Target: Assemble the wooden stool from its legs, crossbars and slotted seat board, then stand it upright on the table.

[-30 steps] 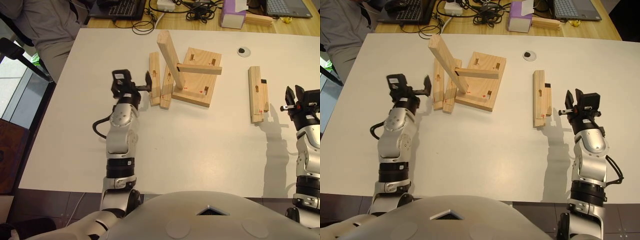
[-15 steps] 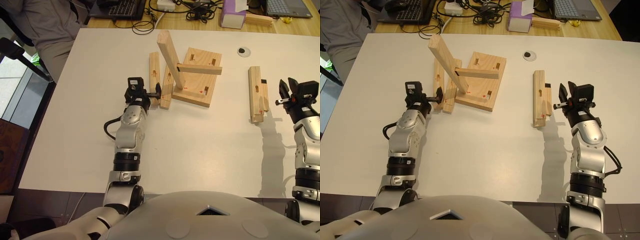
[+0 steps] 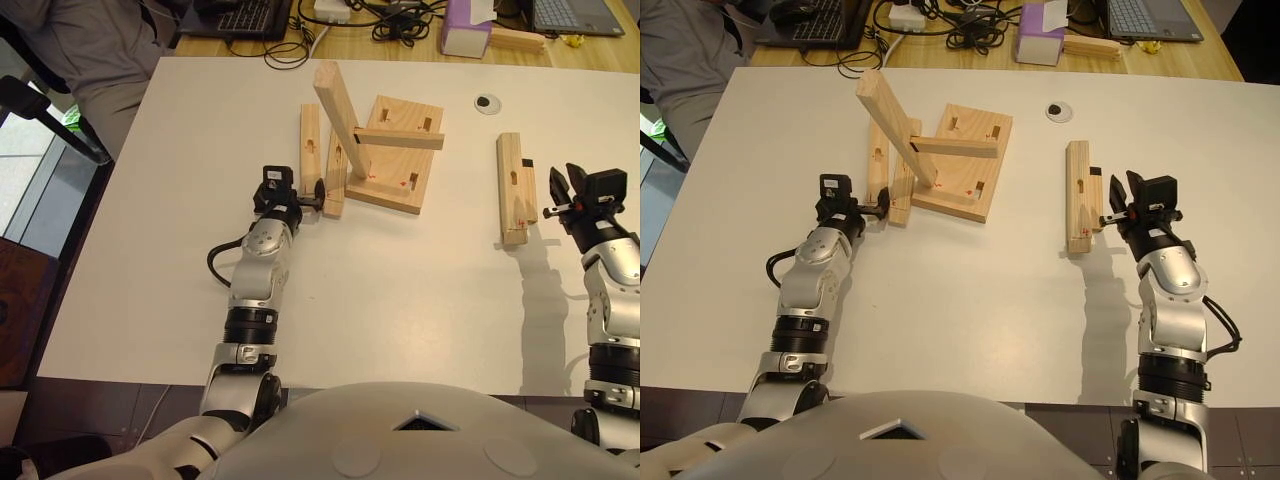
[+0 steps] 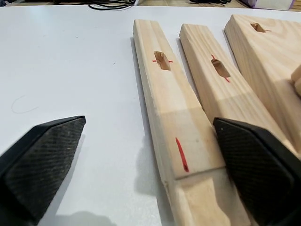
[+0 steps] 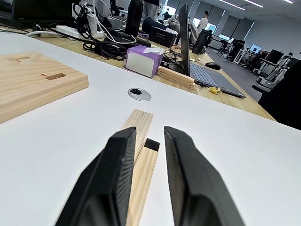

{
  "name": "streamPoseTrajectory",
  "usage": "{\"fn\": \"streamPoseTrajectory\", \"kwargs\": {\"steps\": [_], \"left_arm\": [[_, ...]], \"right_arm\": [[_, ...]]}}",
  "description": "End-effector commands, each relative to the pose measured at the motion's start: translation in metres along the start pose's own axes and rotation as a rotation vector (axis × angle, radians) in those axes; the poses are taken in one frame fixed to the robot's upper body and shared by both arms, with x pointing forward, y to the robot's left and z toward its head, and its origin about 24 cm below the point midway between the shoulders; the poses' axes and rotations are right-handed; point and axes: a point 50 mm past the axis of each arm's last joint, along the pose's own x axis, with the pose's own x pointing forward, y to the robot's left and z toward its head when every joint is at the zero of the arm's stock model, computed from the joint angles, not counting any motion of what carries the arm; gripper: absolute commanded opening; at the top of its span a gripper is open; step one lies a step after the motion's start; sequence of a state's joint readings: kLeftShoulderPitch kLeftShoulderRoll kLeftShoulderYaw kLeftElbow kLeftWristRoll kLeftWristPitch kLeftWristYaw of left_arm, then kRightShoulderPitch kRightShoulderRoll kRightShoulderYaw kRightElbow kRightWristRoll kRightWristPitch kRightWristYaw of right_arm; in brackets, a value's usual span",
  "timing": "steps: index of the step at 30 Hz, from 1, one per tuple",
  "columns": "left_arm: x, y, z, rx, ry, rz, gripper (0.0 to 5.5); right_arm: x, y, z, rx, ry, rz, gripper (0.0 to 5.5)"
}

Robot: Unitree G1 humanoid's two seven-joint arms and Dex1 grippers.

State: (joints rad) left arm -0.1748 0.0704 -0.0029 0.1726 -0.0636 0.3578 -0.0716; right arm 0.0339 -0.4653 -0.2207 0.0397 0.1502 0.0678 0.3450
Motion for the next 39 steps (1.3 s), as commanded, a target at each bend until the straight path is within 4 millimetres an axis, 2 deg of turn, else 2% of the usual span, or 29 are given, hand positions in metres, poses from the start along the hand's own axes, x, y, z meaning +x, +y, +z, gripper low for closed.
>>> {"fn": "streamPoseTrajectory", "kwargs": {"steps": [1, 6, 12, 16, 19, 22, 26, 34, 39], "left_arm": [[0.001, -0.009, 0.001, 0.000, 0.018, -0.059, 5.06], [0.000, -0.006, -0.010, -0.005, 0.062, -0.046, 5.06], [0.000, 0.012, -0.035, -0.044, 0.138, 0.062, 5.06], [0.002, 0.011, -0.036, -0.063, 0.125, 0.048, 5.06], [0.006, 0.006, -0.032, -0.068, 0.102, 0.009, 4.48], [0.008, 0.001, -0.038, -0.078, 0.120, -0.029, 3.95], [0.006, 0.005, -0.047, -0.082, 0.142, -0.019, 3.35], [0.002, 0.006, -0.054, -0.098, 0.138, -0.006, 2.17], [0.002, 0.004, -0.051, -0.084, 0.113, -0.008, 2.06]], "right_arm": [[0.001, 0.003, 0.001, 0.005, -0.002, 0.003, 1.10], [0.003, 0.003, 0.003, 0.005, -0.010, 0.009, 1.10], [0.007, 0.000, 0.007, -0.003, -0.021, 0.013, 1.10], [0.009, 0.000, 0.009, -0.007, -0.024, 0.016, 1.10], [0.009, -0.001, 0.010, -0.008, -0.028, 0.017, 1.12], [0.010, -0.001, 0.011, -0.006, -0.034, 0.014, 1.12], [0.011, -0.001, 0.013, -0.002, -0.042, 0.008, 1.12], [0.013, -0.001, 0.018, -0.001, -0.056, 0.011, 1.12], [0.017, -0.003, 0.021, -0.001, -0.069, 0.009, 1.12]]}}
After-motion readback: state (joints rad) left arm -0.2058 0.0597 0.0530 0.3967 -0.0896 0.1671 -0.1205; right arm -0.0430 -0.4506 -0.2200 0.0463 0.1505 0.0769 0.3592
